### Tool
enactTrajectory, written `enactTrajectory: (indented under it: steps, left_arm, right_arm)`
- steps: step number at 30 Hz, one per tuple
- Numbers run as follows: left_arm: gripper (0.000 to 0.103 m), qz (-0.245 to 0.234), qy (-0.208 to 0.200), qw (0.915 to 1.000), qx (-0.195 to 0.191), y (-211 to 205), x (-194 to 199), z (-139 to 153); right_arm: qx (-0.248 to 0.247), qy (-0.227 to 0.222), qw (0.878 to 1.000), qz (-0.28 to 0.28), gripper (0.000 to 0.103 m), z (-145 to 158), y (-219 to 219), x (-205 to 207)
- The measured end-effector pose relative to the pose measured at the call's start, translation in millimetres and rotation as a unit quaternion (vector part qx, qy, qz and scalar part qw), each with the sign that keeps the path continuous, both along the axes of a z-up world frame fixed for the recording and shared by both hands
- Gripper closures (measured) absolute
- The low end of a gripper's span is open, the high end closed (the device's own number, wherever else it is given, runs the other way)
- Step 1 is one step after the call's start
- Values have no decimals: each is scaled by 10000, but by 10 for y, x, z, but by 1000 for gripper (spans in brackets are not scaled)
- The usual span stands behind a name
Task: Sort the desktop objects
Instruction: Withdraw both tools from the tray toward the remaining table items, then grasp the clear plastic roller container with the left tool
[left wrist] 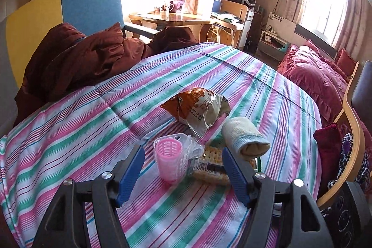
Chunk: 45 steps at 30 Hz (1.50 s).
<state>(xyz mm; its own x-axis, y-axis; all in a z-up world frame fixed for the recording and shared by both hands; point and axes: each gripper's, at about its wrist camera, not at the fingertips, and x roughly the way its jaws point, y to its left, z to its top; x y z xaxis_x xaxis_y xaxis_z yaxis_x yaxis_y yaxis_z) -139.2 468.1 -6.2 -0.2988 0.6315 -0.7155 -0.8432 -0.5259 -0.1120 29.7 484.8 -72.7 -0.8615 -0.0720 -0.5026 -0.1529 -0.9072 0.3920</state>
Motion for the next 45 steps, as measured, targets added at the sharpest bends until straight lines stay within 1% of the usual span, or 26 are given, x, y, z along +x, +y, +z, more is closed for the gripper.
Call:
enactTrajectory:
  steps: [4,8,12,13,14,15,17,20,24,29,33,39,43,45]
  left_arm:
    - [32,37,-4,10000,-58,114,-63,-63]
    - [32,130,-140,9998,-98,160,-144,-151]
    - [33,295,-514,9982,-22,153,-263,-247]
    - [34,343,-599,9976,23,138,-292,-264]
    - [37,391,-681,9969,69,122,-320,-281]
    - [43,414,-735,9964,101,109,-337,-296]
    - [48,381,-777,9962,138,89,-338,-316]
    - [57,308,-739,9966,205,50,-284,-298]
    - [57,289,-693,9967,306,-68,-196,-262]
    - [60,452,-690,9957,434,-399,-58,-259]
    - [61,550,-670,9952,450,-691,99,-298]
    - [63,512,-502,9967,389,-1003,403,-341]
    - [63,441,-646,9959,456,-1104,481,-381]
    - [61,396,-665,9957,506,-1112,494,-358]
  right_arm:
    - [-5,15,10000,8,0,0,0,10]
    - [-6,21,10000,17,0,-2,-1,17]
    - [1,15,10000,19,0,-9,0,13]
    - [6,11,10000,19,0,-10,0,11]
    - [10,7,10000,18,0,-10,0,8]
    - [17,1,10000,16,0,-13,-1,0]
    - [30,-13,10000,15,0,-16,-1,-11]
    - [39,-21,10000,18,0,-17,2,-22]
    - [35,-22,10000,29,0,-18,13,-24]
    - [36,-37,10000,36,0,-18,23,-30]
    - [43,-56,10000,39,0,-17,24,-39]
    - [48,-103,9999,41,0,-11,22,-45]
    - [70,-150,9999,-35,0,20,17,10]
    - [180,-177,9996,-137,0,63,24,66]
